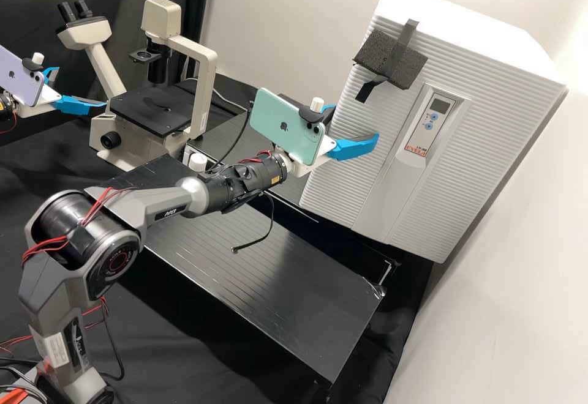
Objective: Open the incubator door.
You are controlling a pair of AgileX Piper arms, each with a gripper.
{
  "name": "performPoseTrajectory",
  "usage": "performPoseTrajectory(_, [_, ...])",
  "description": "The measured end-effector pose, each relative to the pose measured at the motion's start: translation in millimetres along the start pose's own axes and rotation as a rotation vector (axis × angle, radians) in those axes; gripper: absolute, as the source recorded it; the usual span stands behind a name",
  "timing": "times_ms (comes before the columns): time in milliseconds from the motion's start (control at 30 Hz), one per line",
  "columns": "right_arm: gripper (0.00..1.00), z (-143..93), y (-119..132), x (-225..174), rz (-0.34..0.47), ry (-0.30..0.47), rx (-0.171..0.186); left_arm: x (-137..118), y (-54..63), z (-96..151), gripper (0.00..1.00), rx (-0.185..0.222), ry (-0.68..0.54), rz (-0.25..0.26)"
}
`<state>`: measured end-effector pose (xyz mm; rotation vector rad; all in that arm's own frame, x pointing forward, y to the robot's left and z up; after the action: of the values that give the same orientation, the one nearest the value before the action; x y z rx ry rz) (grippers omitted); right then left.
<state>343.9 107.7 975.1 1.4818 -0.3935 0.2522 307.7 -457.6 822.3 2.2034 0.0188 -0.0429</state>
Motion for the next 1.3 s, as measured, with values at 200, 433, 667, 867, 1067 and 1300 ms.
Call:
performPoseTrajectory(200, [0.00, 6, 4, -3, -0.017, 0.000, 0.000, 0, 0.0, 0, 1.00, 0.000, 0.000, 0.000])
performPoseTrajectory(433, [0.00, 6, 4, -4, -0.020, 0.006, 0.000, 0, 0.0, 0, 1.00, 0.000, 0.000, 0.000])
performPoseTrajectory(667, [0.00, 6, 5, -4, -0.020, 0.006, 0.000, 0, 0.0, 0, 1.00, 0.000, 0.000, 0.000])
performPoseTrajectory(867, [0.00, 6, 8, -5, -0.023, 0.006, -0.003, 0, 0.0, 0, 1.00, 0.000, 0.000, 0.000])
performPoseTrajectory(1067, [0.00, 10, 14, -9, -0.032, 0.011, -0.001, 0, 0.0, 0, 1.00, 0.000, 0.000, 0.000])
performPoseTrajectory(1300, [0.00, 19, 23, -13, -0.034, 0.029, 0.000, 0, 0.0, 0, 1.00, 0.000, 0.000, 0.000])
